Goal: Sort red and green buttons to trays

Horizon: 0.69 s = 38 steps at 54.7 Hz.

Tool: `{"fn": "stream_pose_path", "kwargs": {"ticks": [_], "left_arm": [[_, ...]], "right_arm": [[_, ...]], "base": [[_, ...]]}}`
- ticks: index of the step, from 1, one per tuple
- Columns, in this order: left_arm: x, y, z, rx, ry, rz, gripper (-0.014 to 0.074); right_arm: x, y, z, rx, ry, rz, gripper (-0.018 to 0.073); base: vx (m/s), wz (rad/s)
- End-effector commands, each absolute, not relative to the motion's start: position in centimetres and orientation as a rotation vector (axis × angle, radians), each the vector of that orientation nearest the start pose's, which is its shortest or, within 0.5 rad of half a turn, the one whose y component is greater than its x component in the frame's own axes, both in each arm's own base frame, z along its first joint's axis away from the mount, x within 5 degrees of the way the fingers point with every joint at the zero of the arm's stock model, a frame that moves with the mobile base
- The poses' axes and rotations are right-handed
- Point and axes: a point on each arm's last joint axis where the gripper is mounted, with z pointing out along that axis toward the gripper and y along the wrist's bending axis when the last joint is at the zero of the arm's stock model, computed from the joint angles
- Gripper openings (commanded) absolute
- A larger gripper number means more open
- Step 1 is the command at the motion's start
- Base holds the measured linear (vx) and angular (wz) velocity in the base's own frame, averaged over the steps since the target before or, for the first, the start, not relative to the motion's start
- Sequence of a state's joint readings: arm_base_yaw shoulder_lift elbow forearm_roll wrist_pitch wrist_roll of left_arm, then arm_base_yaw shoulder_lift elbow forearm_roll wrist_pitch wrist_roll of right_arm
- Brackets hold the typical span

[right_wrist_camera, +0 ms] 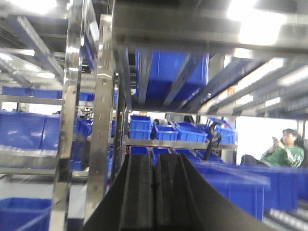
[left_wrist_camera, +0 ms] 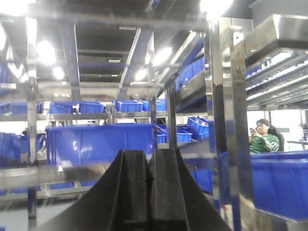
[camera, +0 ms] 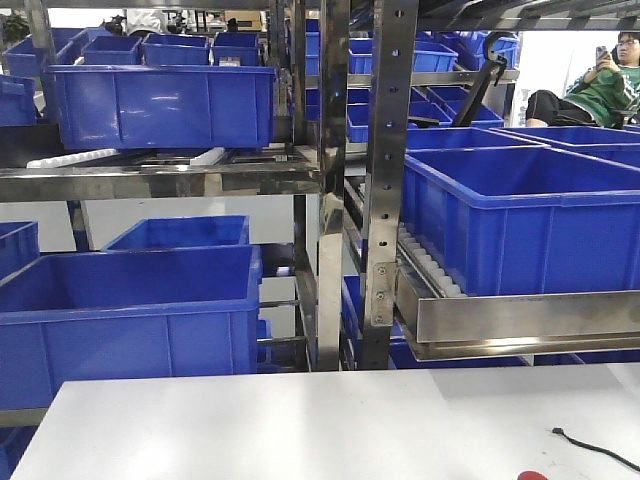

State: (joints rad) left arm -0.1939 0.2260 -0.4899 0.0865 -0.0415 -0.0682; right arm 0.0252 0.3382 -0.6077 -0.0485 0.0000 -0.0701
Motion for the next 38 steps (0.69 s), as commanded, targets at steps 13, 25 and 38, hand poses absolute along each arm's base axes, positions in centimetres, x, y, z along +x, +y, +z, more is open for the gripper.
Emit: {"fn": "stream_pose_path", "kwargs": {"ticks": [13, 25, 38], "left_arm": [[12.0, -2.5, 42.5, 0.19, 1.245, -0.107, -0.0004], [13.7, -2.9, 41.8, 0.197, 1.289, -0.111, 0.0038], [13.7, -2.9, 41.8, 0.197, 1.29, -0.111, 0.029]], "right_arm": [[13.9, 0.3, 44.9, -0.094, 1.267, -0.088, -0.0009], [15.7, 0.3, 43.4, -0.102, 1.406, -0.089, 0.002], [15.7, 0.3, 42.7, -0.113, 1.478, -0.099, 0.032]], "base": [[0.0, 0.0], [0.0, 0.0], [0.0, 0.0]]}}
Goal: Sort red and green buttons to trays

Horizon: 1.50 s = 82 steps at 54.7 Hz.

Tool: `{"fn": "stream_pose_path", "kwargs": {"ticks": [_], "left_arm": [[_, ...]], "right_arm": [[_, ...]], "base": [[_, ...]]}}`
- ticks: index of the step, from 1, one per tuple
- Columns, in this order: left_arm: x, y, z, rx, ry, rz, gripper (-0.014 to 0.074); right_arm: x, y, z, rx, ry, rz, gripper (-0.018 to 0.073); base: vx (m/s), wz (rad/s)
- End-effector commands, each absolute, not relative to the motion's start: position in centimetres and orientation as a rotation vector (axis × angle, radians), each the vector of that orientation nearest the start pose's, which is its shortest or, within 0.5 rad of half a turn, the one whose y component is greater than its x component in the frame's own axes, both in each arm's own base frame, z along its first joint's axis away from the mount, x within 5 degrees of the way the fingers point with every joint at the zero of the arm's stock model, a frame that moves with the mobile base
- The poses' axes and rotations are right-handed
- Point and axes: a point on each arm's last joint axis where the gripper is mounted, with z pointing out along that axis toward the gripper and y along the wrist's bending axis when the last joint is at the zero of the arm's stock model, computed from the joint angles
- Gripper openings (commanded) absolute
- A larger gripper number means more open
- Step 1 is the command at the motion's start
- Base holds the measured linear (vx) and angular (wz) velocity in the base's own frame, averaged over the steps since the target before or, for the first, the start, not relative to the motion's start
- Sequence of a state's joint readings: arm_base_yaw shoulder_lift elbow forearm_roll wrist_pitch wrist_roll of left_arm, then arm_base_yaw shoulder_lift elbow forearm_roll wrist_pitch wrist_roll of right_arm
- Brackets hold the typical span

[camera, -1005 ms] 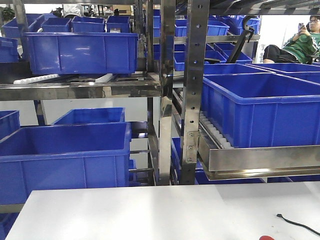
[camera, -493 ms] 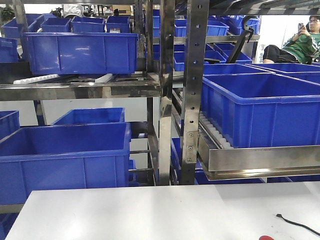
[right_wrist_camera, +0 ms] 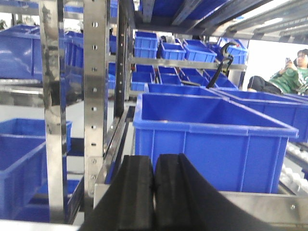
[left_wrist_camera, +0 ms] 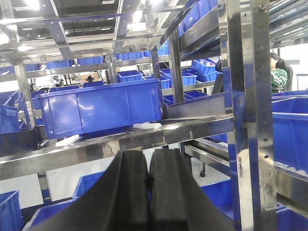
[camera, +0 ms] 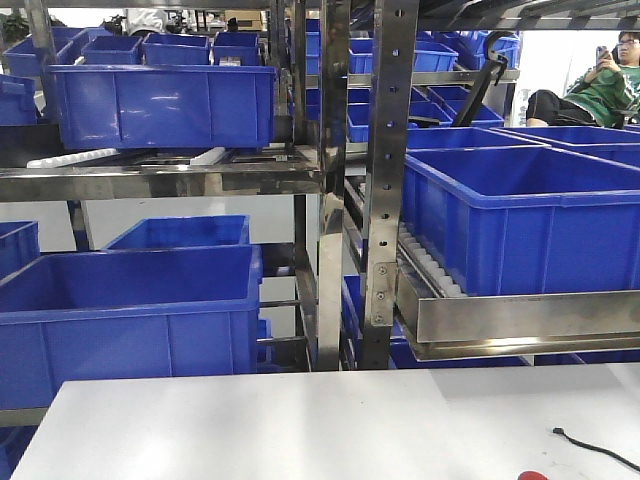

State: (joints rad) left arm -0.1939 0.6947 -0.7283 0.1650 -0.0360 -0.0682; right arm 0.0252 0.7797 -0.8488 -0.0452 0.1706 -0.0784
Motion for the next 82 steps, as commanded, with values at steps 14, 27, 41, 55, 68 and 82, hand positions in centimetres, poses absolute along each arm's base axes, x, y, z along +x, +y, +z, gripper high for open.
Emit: {"fn": "stream_pose_path", "kwargs": {"ticks": [14, 27, 41, 55, 68, 82], "left_arm": [[13.8, -2.9, 41.8, 0.197, 1.293, -0.11, 0.0565], [13.8, -2.9, 41.8, 0.188, 1.295, -0.119, 0.0582], [13.8, -2.9, 41.8, 0.184, 1.296, -0.125, 0.0582], [13.8, -2.9, 41.8, 0.185, 1.296, -0.124, 0.0582], [13.8, -2.9, 41.8, 0.185, 1.296, -0.124, 0.0582], [13.8, -2.9, 41.8, 0.185, 1.297, -0.123, 0.0582]], "right_arm": [[15.7, 0.3, 43.2, -0.088, 1.422, -0.071, 0.0703], [18.2, 0.5, 35.4, -0.092, 1.427, -0.056, 0.0678], [17.2, 0.6, 20.7, -0.046, 1.626, 0.037, 0.0587], [18.9, 1.6, 15.9, -0.115, 1.644, 0.127, 0.0563], [21.7, 1.9, 12.6, -0.126, 1.726, 0.163, 0.0563], [26.3, 2.2, 10.2, -0.134, 1.732, 0.196, 0.0563]], "base": [[0.0, 0.0], [0.0, 0.0], [0.0, 0.0], [0.0, 0.0], [0.0, 0.0], [0.0, 0.0]]}}
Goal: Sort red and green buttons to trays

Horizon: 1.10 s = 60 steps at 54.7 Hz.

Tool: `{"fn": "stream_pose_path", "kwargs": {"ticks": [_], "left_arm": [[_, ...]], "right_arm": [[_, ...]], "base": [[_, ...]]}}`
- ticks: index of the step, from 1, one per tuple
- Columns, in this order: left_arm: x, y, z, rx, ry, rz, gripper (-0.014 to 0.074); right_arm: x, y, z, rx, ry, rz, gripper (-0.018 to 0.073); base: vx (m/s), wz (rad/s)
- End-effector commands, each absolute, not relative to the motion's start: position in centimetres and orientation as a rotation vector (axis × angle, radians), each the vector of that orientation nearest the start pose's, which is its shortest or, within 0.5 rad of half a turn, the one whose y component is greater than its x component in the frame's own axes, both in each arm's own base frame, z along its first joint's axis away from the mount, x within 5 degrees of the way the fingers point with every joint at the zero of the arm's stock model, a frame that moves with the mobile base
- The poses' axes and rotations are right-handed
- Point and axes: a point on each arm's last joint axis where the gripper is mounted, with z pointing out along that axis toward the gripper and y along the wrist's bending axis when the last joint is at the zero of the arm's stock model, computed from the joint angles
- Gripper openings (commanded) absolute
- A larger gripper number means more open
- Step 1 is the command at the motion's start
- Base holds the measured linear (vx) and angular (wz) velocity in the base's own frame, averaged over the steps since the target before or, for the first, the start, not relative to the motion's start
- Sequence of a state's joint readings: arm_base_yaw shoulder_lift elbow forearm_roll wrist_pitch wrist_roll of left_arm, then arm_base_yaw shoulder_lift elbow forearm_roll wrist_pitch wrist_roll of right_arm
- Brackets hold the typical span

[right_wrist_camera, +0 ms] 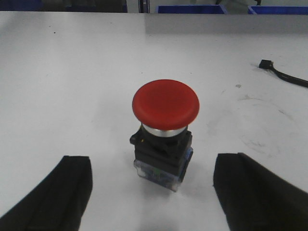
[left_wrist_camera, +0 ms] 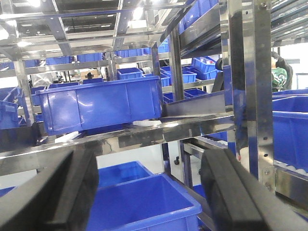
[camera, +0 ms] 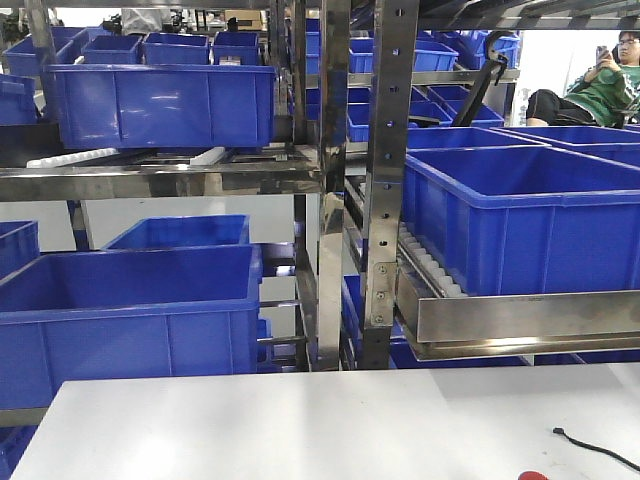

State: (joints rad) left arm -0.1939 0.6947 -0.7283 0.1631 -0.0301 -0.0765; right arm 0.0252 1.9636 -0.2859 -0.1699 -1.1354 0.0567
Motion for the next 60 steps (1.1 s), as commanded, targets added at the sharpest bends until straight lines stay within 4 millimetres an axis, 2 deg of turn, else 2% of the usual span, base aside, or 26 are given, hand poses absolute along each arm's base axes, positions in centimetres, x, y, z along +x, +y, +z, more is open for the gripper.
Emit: {"fn": "stream_pose_path", "kwargs": {"ticks": [1, 10, 15, 19, 27, 33, 37, 48, 60], "left_arm": [[13.8, -2.9, 41.8, 0.185, 1.297, -0.123, 0.0582], [13.8, -2.9, 41.8, 0.185, 1.297, -0.123, 0.0582], [13.8, -2.9, 41.8, 0.185, 1.297, -0.123, 0.0582], [13.8, -2.9, 41.8, 0.185, 1.297, -0.123, 0.0582], [13.7, -2.9, 41.8, 0.185, 1.292, -0.124, 0.0582], [13.7, -2.9, 41.8, 0.185, 1.293, -0.124, 0.0582], [13.8, -2.9, 41.8, 0.185, 1.295, -0.124, 0.0582], [13.8, -2.9, 41.7, 0.185, 1.312, -0.122, 0.0582], [14.1, -2.7, 40.4, 0.186, 1.456, -0.101, 0.0582]], "right_arm": [[26.6, 2.2, 10.0, -0.134, 1.732, 0.196, 0.0563], [29.0, 2.2, 8.6, -0.126, 1.726, 0.189, 0.0557], [29.8, 2.3, 8.2, -0.129, 1.717, 0.19, 0.0504], [30.1, 2.3, 8.3, -0.132, 1.708, 0.191, 0.0377], [30.1, 2.4, 8.7, -0.131, 1.696, 0.204, -0.001], [30.1, 2.8, 9.6, -0.151, 1.668, 0.269, -0.0013], [30.1, 3.2, 10.9, -0.186, 1.627, 0.295, -0.0008], [29.5, 3.3, 17.5, -0.241, 1.489, 0.264, -0.0008], [26.4, 2.7, 25.8, -0.262, 1.506, 0.131, -0.0008]], "base": [[0.0, 0.0], [0.0, 0.0], [0.0, 0.0], [0.0, 0.0], [0.0, 0.0], [0.0, 0.0], [0.0, 0.0], [0.0, 0.0], [0.0, 0.0]]}}
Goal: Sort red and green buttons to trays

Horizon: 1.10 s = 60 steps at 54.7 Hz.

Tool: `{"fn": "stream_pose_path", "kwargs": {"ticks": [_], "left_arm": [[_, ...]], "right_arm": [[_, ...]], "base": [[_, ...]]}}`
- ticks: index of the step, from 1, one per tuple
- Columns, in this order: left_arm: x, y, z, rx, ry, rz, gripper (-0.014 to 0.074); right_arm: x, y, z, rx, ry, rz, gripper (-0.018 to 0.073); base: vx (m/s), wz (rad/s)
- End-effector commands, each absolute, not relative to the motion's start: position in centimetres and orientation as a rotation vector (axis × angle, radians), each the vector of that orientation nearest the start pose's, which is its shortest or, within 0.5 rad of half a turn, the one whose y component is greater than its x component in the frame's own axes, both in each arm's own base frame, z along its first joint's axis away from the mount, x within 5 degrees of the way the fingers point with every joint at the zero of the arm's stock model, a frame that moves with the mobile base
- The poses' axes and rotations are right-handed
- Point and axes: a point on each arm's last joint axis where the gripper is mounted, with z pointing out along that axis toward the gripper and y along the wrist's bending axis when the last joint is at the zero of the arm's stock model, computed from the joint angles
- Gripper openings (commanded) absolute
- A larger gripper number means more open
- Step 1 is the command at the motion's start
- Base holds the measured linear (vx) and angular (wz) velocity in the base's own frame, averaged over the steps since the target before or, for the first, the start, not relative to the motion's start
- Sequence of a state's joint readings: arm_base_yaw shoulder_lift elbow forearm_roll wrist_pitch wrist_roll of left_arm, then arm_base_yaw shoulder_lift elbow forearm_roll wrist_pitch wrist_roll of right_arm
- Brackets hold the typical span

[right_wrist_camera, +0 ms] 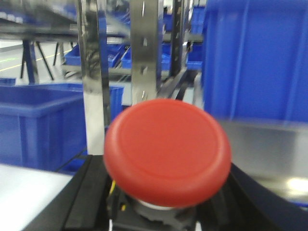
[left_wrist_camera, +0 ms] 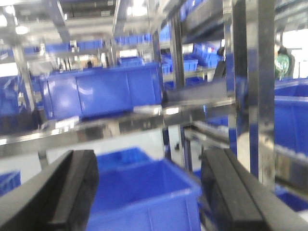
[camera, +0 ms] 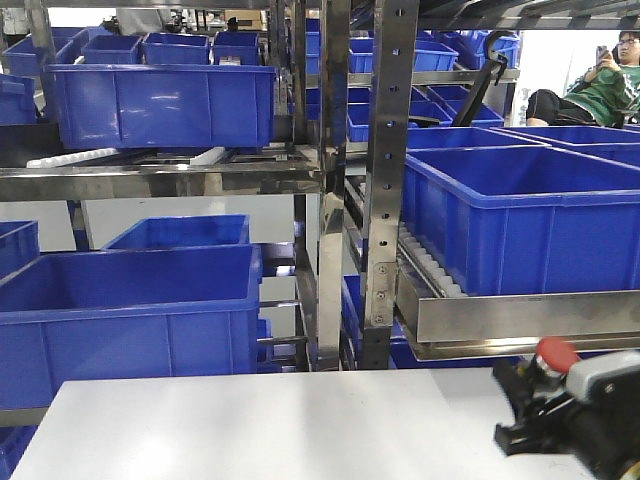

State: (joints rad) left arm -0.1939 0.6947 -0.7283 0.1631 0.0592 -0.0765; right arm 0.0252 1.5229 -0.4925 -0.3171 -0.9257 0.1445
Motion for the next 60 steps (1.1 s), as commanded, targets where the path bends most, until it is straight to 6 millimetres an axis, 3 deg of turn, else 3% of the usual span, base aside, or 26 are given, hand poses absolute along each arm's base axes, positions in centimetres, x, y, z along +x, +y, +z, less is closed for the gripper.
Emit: {"fn": "stream_pose_path", "kwargs": {"ticks": [1, 11, 17, 21, 30, 39, 46, 60], "left_arm": [[14.1, -2.7, 40.2, 0.186, 1.475, -0.099, 0.0582], [14.1, -2.5, 38.9, 0.185, 1.62, -0.079, 0.0582], [14.2, -2.6, 37.8, 0.152, 1.686, -0.125, 0.0582], [14.4, -2.8, 35.8, 0.134, 1.742, -0.16, 0.0582], [14.8, -3.0, 28.2, 0.126, 1.805, -0.182, 0.0578], [14.4, -3.0, 21.2, 0.092, 1.718, -0.231, 0.0578], [14.4, -3.0, 18.9, 0.074, 1.635, -0.261, 0.0578], [16.9, -3.6, 14.8, 0.075, 1.741, -0.259, 0.0578]], "right_arm": [[26.1, 2.6, 26.4, -0.268, 1.507, 0.118, -0.0008], [21.8, 1.7, 32.5, -0.268, 1.525, -0.023, -0.0008], [19.2, 1.5, 34.5, -0.229, 1.47, -0.027, -0.0008], [17.5, 1.3, 35.6, -0.21, 1.442, -0.037, -0.0008], [15.1, 0.9, 36.5, -0.18, 1.426, -0.065, -0.0008], [14.8, 0.7, 36.3, -0.17, 1.456, -0.078, -0.0008], [15.0, 0.7, 36.2, -0.171, 1.464, -0.077, -0.0008], [15.2, 0.8, 36.2, -0.175, 1.458, -0.075, -0.0008]], "base": [[0.0, 0.0], [0.0, 0.0], [0.0, 0.0], [0.0, 0.0], [0.0, 0.0], [0.0, 0.0], [0.0, 0.0], [0.0, 0.0]]}}
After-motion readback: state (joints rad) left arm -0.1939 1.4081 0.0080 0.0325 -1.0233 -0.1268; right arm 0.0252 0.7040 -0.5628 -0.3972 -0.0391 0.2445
